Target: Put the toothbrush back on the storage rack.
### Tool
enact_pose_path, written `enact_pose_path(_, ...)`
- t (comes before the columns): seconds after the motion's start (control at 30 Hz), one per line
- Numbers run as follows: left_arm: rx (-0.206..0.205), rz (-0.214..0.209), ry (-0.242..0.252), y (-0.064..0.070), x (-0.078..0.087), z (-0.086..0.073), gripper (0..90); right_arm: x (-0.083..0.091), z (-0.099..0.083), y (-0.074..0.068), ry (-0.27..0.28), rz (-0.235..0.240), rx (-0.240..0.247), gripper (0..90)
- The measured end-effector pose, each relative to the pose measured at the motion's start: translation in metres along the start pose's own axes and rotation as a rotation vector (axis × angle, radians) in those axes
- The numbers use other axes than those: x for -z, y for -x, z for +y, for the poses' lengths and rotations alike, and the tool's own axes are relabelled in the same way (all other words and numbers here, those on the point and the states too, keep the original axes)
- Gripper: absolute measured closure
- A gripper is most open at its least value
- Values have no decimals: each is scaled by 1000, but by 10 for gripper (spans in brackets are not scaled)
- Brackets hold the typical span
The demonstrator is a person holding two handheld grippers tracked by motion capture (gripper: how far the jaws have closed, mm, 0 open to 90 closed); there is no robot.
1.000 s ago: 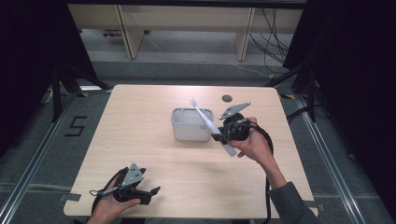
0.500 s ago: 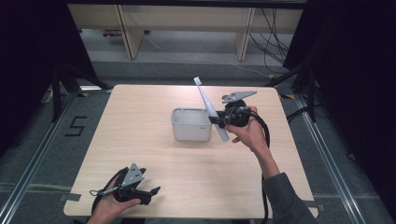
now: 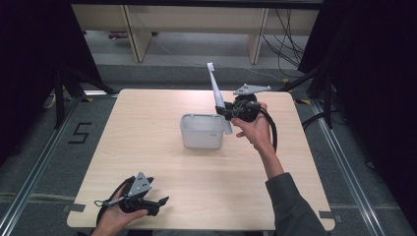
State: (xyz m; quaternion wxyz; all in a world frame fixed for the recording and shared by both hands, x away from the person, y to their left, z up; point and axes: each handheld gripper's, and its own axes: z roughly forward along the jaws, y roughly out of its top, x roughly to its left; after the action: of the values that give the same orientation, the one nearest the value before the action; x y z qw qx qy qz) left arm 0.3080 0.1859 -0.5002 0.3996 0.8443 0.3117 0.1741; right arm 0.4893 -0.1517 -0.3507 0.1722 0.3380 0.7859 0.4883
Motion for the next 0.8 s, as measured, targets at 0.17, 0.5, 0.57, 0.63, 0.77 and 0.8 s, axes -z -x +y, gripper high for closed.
enact_pose_path(0.17, -14, 18, -1, -1, 0, 0, 154, -5, 3, 2, 23, -6, -24, 667)
enact_pose_path(0.5, -13, 10, -2, 0, 1, 0, 154, -23, 7, 9, 93, -22, -65, 666)
enact_pose_path(0.57, -11, 9, 0, 0, 1, 0, 154, -24, 7, 10, 98, -20, -56, 666)
enact_pose_path(0.63, -10, -3, -13, -1, 1, 0, 154, -27, 7, 9, 101, -26, -77, 666)
enact_pose_path(0.77, -9, 10, -2, 0, 1, 0, 154, -35, 4, 10, 104, -35, -76, 665)
enact_pose_path(0.8, -9, 10, -2, 0, 1, 0, 154, -35, 4, 10, 104, -35, -76, 665)
